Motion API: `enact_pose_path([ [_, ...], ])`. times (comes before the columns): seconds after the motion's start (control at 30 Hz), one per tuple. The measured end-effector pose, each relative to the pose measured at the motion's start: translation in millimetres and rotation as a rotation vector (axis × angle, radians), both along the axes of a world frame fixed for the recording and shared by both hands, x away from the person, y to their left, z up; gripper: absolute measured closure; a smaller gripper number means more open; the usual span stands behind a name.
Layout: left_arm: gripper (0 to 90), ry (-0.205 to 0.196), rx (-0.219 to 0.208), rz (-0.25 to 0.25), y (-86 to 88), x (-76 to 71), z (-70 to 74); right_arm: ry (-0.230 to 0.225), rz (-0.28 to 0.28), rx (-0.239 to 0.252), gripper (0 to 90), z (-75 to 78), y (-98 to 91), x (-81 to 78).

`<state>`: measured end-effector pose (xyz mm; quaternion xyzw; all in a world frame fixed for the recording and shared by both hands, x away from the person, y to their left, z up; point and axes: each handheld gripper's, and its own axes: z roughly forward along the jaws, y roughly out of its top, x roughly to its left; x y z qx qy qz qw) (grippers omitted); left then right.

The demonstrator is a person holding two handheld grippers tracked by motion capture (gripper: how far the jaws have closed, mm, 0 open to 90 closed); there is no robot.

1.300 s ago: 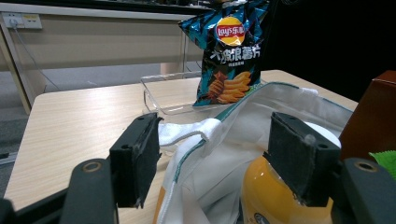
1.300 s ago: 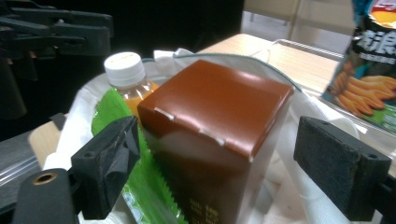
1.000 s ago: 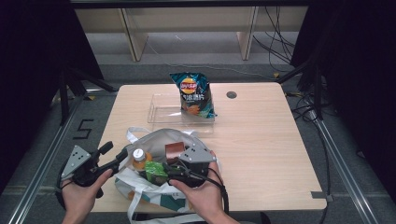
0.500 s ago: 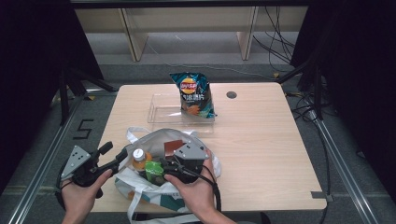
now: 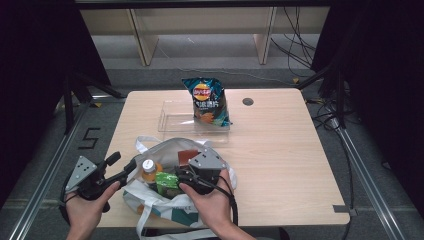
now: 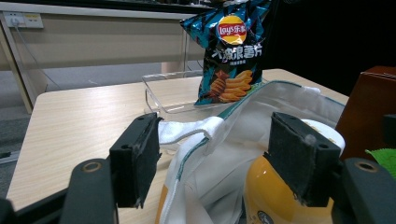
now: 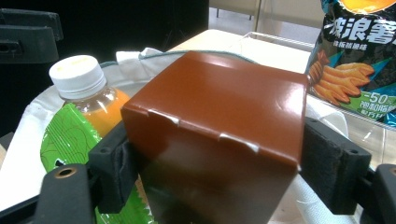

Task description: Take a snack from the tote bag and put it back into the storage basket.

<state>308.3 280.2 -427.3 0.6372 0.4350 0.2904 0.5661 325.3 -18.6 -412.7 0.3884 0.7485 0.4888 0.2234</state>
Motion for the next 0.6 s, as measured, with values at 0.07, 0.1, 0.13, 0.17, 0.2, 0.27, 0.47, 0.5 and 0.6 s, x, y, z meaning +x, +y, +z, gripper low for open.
enact_pose_path([
  [0.07,33.4,0.001,0.001,0.0,0.0,-0.2,0.1,0.006,0.002,-0.004,29.4,1.5,-1.5,-0.9],
  [0.1,33.4,-0.001,0.002,-0.001,0.1,-0.2,0.3,-0.015,0.022,-0.002,35.9,1.3,-2.6,0.0],
  [0.13,33.4,-0.002,0.002,0.0,0.1,-0.2,0.3,-0.02,0.022,-0.022,37.3,2.7,-4.5,-0.5],
  [0.17,33.4,-0.001,0.001,0.001,0.0,-0.2,0.3,-0.026,0.021,-0.024,37.8,2.7,-5.3,-0.2],
  [0.2,33.4,-0.001,0.002,-0.001,0.0,0.0,0.2,-0.026,0.021,-0.024,37.8,2.7,-5.3,-0.2],
  [0.27,33.4,0.0,0.003,-0.004,-0.4,0.0,0.1,-0.023,0.032,-0.018,38.3,2.6,-8.1,1.2],
  [0.47,33.4,0.0,0.002,-0.001,-0.3,0.2,0.0,-0.048,0.035,-0.006,38.7,0.5,-7.7,1.2],
  [0.5,33.4,0.0,0.003,-0.002,-0.3,0.1,-0.1,-0.04,0.051,0.002,38.8,0.5,-8.5,1.5],
  [0.6,33.4,-0.001,0.002,0.001,0.0,0.1,0.2,-0.034,0.061,-0.005,38.9,1.3,-10.7,0.9],
])
